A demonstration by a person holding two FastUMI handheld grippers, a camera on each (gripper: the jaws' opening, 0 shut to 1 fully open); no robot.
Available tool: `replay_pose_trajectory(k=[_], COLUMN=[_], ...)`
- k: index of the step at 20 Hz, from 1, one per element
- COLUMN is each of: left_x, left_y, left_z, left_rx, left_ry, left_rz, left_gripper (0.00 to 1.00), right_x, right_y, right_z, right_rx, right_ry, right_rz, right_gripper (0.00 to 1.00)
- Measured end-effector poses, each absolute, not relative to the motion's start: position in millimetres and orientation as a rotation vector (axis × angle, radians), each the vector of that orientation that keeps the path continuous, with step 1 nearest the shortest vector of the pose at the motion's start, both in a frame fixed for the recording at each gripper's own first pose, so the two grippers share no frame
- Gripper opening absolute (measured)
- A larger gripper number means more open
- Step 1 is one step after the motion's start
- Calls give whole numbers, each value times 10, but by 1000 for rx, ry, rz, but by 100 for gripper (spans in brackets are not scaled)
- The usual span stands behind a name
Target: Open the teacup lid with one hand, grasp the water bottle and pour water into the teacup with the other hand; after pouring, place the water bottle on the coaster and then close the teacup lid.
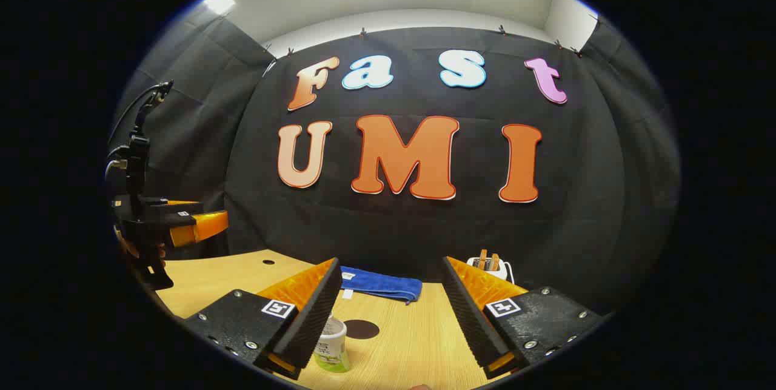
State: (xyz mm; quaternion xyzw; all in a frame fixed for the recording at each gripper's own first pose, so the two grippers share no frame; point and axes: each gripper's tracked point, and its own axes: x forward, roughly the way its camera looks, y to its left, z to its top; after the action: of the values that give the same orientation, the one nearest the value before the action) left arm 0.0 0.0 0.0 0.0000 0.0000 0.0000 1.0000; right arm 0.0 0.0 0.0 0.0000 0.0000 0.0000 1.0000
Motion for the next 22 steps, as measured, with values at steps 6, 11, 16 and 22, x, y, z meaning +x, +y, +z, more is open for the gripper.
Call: replay_pose_trajectory(k=[6, 11, 16, 22], left_x=[-10, -23, -31, -14], left_y=[-19, -46, -156, -261], left_z=[3, -58, -106, -426], left_rx=[2, 1, 20, 24], left_ry=[-1, 7, 2, 54], left_rz=[-1, -5, -37, -74], left_gripper=[99, 99, 99, 99], right_x=[24, 60, 40, 25], right_y=[-31, -56, -36, 169], right_z=[-20, -142, -164, -436], right_rx=[5, -14, 21, 39], right_ry=[-2, 17, 14, 44], right_rz=[-4, -19, 10, 87], right_gripper=[99, 99, 99, 99])
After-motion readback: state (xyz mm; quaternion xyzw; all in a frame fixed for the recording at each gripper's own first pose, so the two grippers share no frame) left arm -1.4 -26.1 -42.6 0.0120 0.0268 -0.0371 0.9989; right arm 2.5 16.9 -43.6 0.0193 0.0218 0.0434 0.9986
